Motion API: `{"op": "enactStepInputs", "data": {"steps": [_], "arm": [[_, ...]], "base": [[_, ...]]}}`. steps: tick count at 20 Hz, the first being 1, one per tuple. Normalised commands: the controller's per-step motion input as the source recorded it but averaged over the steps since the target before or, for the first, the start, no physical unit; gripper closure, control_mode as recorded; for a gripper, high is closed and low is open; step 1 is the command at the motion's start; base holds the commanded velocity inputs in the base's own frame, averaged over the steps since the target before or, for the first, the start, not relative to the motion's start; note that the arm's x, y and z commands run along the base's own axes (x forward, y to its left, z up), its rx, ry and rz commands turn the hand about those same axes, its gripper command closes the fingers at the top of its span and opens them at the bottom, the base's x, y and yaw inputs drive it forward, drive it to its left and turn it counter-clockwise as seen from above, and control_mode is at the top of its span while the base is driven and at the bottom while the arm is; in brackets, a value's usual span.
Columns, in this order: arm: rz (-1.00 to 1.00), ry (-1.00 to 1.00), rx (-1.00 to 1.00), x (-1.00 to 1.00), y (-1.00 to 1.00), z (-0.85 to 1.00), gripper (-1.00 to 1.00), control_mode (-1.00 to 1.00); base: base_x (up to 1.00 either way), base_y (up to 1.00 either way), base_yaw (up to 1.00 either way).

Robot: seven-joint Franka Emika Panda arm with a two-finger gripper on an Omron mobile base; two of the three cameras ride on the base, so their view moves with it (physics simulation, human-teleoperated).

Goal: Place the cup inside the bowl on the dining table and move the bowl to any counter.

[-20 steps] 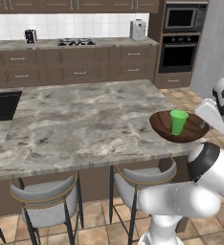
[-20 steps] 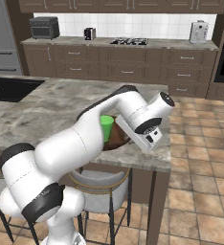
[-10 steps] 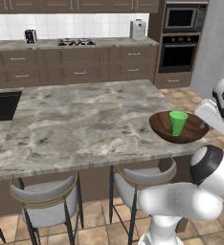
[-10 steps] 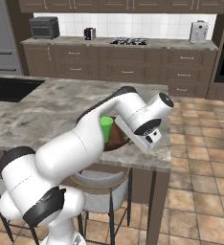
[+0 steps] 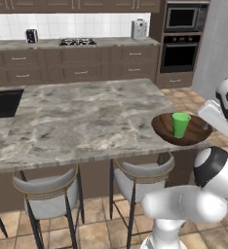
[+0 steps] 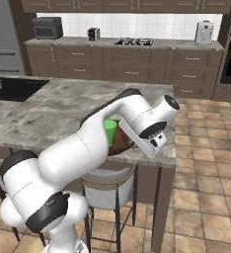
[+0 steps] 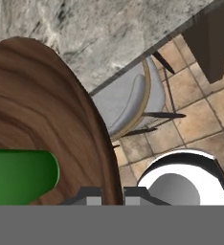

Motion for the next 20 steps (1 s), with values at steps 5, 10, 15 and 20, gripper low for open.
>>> {"op": "enactStepInputs", "data": {"steps": [5,10,15,20], "arm": [[0.00,0.00,0.00,0.00,0.00,0.00,1.00,1.00],[0.00,0.00,0.00,0.00,0.00,0.00,1.00,1.00],[0.00,0.00,0.00,0.00,0.00,0.00,1.00,1.00],[0.00,0.00,0.00,0.00,0.00,0.00,1.00,1.00]], "base": [[-0.58,0.00,0.00],[-0.20,-0.04,0.00],[0.00,-0.33,0.00],[0.00,-0.53,0.00]]}}
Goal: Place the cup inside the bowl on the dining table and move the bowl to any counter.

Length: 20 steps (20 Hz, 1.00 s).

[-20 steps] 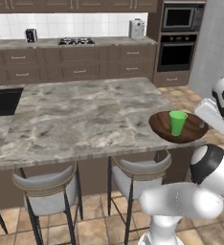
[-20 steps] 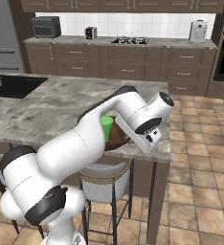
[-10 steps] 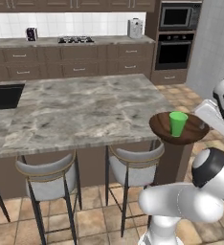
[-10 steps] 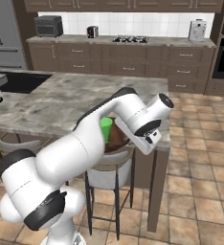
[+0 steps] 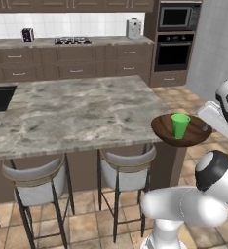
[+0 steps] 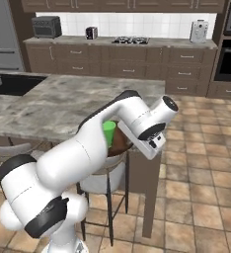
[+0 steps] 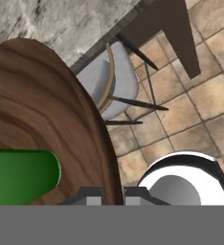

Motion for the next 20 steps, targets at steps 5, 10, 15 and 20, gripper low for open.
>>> {"op": "enactStepInputs", "data": {"steps": [5,10,15,20], "arm": [[0.00,0.00,0.00,0.00,0.00,0.00,1.00,1.00],[0.00,0.00,0.00,0.00,0.00,0.00,1.00,1.00],[0.00,0.00,0.00,0.00,0.00,0.00,1.00,1.00],[0.00,0.00,0.00,0.00,0.00,0.00,1.00,1.00]], "base": [[0.01,-0.63,0.00],[0.20,-0.66,0.00],[0.39,-0.63,0.00],[0.61,-0.66,0.00]]}}
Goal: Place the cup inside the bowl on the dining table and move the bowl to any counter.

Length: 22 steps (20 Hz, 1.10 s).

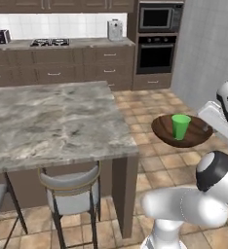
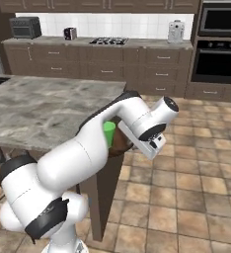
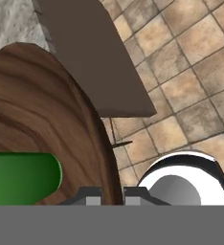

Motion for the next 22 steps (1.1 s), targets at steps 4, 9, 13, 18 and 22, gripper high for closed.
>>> {"op": "enactStepInputs", "data": {"steps": [4,9,13,18,22], "arm": [[0.00,0.00,0.00,0.00,0.00,0.00,1.00,1.00],[0.00,0.00,0.00,0.00,0.00,0.00,1.00,1.00],[0.00,0.00,0.00,0.00,0.00,0.00,1.00,1.00],[0.00,0.00,0.00,0.00,0.00,0.00,1.00,1.00],[0.00,0.00,0.00,0.00,0.00,0.00,1.00,1.00]], "base": [[0.78,-0.59,0.00],[0.83,-0.53,0.00],[0.78,-0.58,0.00],[0.65,-0.75,0.01],[0.52,-0.73,0.02]]}}
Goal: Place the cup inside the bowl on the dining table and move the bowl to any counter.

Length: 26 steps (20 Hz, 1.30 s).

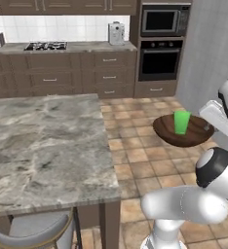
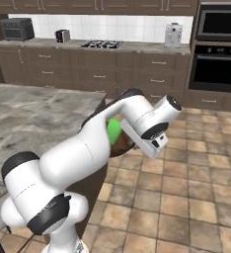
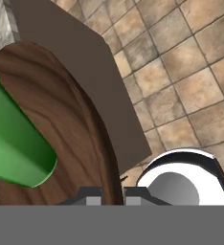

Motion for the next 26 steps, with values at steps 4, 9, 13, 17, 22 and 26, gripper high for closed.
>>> {"op": "enactStepInputs", "data": {"steps": [4,9,13,17,22,26], "arm": [[0.00,0.00,0.00,0.00,0.00,0.00,1.00,1.00],[0.00,0.00,0.00,0.00,0.00,0.00,1.00,1.00],[0.00,0.00,0.00,0.00,0.00,0.00,1.00,1.00],[0.00,0.00,0.00,0.00,0.00,0.00,1.00,1.00],[0.00,0.00,0.00,0.00,0.00,0.00,1.00,1.00],[0.00,0.00,0.00,0.00,0.00,0.00,1.00,1.00]], "base": [[0.34,-0.59,0.01],[0.01,-0.38,0.00],[-0.15,-0.52,0.00],[-0.18,-0.59,0.00],[-0.03,-0.63,0.00],[0.00,-0.64,0.00]]}}
